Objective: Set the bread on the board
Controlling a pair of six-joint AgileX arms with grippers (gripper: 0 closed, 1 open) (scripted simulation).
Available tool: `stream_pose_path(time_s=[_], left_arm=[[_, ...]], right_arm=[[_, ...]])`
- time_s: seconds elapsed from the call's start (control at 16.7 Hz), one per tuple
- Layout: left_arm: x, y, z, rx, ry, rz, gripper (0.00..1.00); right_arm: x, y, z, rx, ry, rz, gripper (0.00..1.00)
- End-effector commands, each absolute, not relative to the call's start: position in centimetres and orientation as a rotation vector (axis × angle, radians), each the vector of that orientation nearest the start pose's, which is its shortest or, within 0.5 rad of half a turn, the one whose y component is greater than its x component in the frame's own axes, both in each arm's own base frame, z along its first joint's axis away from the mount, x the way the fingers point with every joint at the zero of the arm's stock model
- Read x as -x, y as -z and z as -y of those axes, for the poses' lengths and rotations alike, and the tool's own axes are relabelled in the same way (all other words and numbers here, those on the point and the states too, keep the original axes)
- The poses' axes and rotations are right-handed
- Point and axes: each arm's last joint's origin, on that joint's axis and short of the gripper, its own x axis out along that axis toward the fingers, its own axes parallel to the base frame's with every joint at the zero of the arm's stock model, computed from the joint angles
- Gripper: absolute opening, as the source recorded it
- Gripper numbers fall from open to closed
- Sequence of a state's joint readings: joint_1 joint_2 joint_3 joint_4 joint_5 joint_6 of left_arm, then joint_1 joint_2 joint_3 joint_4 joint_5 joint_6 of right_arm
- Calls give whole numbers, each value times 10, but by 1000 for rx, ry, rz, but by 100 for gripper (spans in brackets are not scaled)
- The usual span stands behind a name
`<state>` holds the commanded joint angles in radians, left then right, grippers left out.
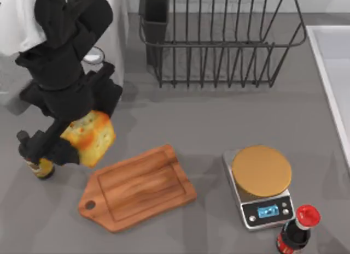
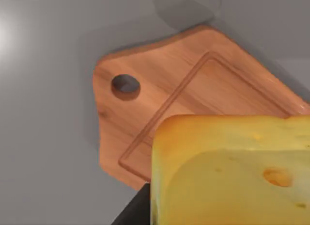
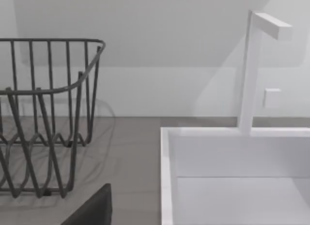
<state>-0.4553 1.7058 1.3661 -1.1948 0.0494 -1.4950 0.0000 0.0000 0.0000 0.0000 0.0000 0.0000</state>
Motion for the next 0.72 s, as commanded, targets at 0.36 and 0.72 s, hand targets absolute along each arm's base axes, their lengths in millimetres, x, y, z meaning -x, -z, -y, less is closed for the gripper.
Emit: stream_pose_path(time_s=[0.36, 0.72], left_arm=[[-276, -201, 184, 1108, -1106, -1294, 0], [-276, -185, 199, 1193, -1207, -1224, 0]], right_arm=[[-106, -160, 1, 0, 0, 0, 100], [-106, -160, 1, 0, 0, 0, 100]])
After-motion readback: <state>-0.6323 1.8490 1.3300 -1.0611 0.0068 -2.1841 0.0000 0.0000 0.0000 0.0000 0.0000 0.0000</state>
